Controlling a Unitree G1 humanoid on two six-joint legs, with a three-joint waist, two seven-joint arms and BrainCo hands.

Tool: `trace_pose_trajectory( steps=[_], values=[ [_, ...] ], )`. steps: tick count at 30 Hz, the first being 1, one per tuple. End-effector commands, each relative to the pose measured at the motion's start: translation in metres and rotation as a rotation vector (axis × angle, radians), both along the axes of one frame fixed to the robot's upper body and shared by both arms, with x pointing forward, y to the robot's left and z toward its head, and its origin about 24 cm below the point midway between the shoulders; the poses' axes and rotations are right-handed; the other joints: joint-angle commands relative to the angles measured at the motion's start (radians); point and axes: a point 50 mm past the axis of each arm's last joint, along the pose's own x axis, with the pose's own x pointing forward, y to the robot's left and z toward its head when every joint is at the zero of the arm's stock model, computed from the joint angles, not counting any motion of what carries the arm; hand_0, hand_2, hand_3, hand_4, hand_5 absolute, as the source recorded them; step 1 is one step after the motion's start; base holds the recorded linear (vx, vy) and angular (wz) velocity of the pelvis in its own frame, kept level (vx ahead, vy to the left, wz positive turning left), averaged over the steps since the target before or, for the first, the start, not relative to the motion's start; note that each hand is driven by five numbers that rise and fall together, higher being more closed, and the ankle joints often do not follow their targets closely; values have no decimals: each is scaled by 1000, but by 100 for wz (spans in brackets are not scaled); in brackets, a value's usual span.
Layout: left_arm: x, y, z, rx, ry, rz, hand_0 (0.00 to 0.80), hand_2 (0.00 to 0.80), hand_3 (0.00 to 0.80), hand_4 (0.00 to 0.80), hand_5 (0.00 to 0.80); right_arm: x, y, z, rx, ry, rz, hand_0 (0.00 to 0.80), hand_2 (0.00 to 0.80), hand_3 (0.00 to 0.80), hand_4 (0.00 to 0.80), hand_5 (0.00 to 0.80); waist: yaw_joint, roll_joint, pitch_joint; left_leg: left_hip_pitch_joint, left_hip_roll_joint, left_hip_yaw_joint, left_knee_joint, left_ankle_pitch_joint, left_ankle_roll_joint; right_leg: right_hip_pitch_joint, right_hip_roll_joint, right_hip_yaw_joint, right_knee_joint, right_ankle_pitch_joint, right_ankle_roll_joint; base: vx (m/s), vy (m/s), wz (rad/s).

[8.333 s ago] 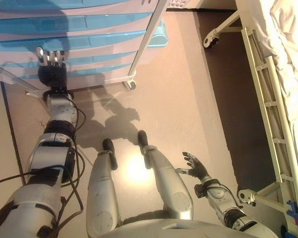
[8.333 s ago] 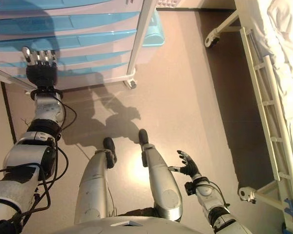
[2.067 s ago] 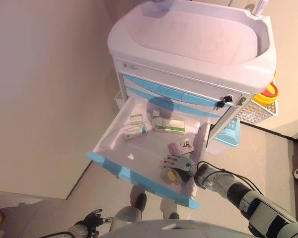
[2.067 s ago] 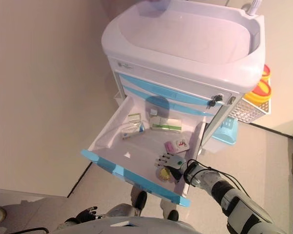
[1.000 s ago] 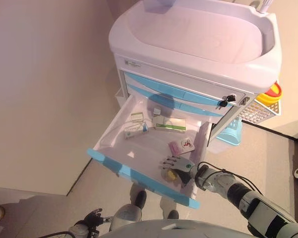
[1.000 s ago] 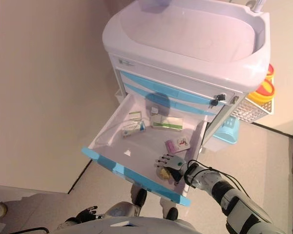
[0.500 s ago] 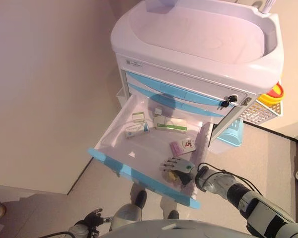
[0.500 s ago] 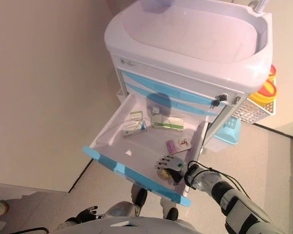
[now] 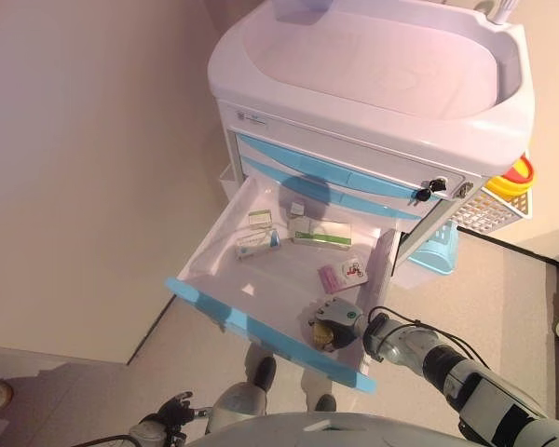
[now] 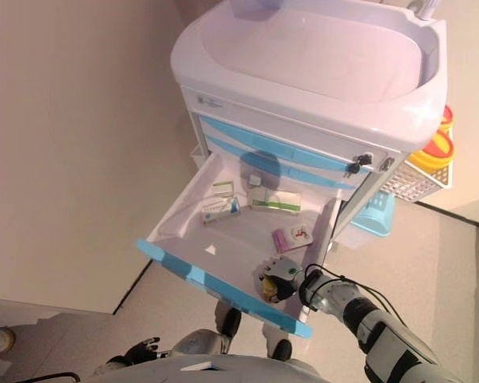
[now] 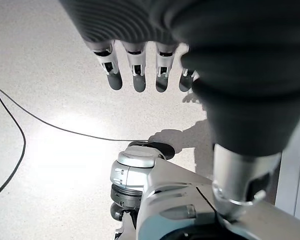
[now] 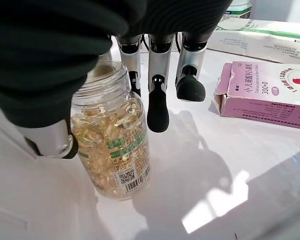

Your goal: Open the drawer and pick up the medicine

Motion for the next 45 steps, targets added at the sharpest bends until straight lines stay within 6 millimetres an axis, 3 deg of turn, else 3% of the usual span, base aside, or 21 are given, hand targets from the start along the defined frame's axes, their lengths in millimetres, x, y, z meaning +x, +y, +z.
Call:
trace_pose_trajectory(
  steps=[1,6,8,10,12,15,21,25,26,31,38,45],
  values=[
    [10,-2,1,14,-7,-73,0,0,0,0,0,14,13,13,56,-57,31,800,800,800,800,800,26,-27,17,33,-38,16,1,-107,15,-22,-44,16,39,10,48,0,0,0],
    [10,-1,1,18,-6,-61,0,0,0,0,0,17,14,19,81,-90,59,800,800,800,800,800,22,-35,17,37,-37,20,1,-110,15,-21,-43,21,39,12,49,0,0,0],
    [10,1,1,21,-5,-50,0,0,0,0,0,22,18,30,104,-119,91,800,800,800,800,800,16,-40,16,38,-34,25,1,-111,15,-21,-42,27,38,14,50,0,0,0],
    [9,5,2,25,-3,-27,0,0,0,0,0,31,24,54,157,-152,128,800,800,800,800,800,3,-50,15,41,-31,33,1,-113,14,-21,-40,37,38,17,51,0,0,0],
    [8,10,3,28,-2,-6,0,0,0,0,0,39,26,83,201,-155,135,800,800,800,800,800,-10,-57,13,43,-29,42,1,-116,14,-22,-38,49,38,19,51,8,24,-7],
    [5,17,4,32,-1,38,0,0,0,0,0,48,24,141,306,-133,112,800,800,800,800,800,-40,-71,13,50,-21,65,1,-121,13,-24,-35,71,40,23,52,3,36,-10],
    [-8,23,4,36,4,109,0,0,0,0,0,58,-5,255,640,-38,7,800,800,800,800,800,-90,-96,3,65,-7,110,1,-131,14,-28,-29,113,48,22,51,20,52,-22],
    [-14,23,3,39,12,116,0,0,0,0,0,79,-41,314,947,-118,-98,800,800,800,800,800,-98,-110,-10,79,-2,125,1,-142,9,-21,-27,122,50,19,50,49,47,-16],
    [-14,23,2,39,13,115,0,0,0,0,0,81,-46,318,959,-137,-105,800,800,800,800,800,-97,-110,-10,81,-2,125,1,-143,9,-19,-27,121,49,18,50,58,43,-13],
    [-17,26,3,61,38,81,0,0,0,0,0,106,-107,383,1161,-381,-348,800,800,800,800,800,-67,-126,-24,98,-3,121,1,-152,7,3,-28,106,42,17,51,78,29,0],
    [-18,34,5,87,60,63,0,0,0,0,0,116,-153,423,1167,-598,-615,800,800,800,800,800,-23,-135,-23,109,-10,94,1,-149,3,31,-26,81,27,18,46,72,26,6],
    [-20,37,6,95,73,55,0,0,0,0,0,123,-174,435,1005,-686,-799,800,800,800,800,800,17,-135,-11,104,-18,62,1,-140,-1,42,-31,53,20,16,45,57,45,15]
  ],
)
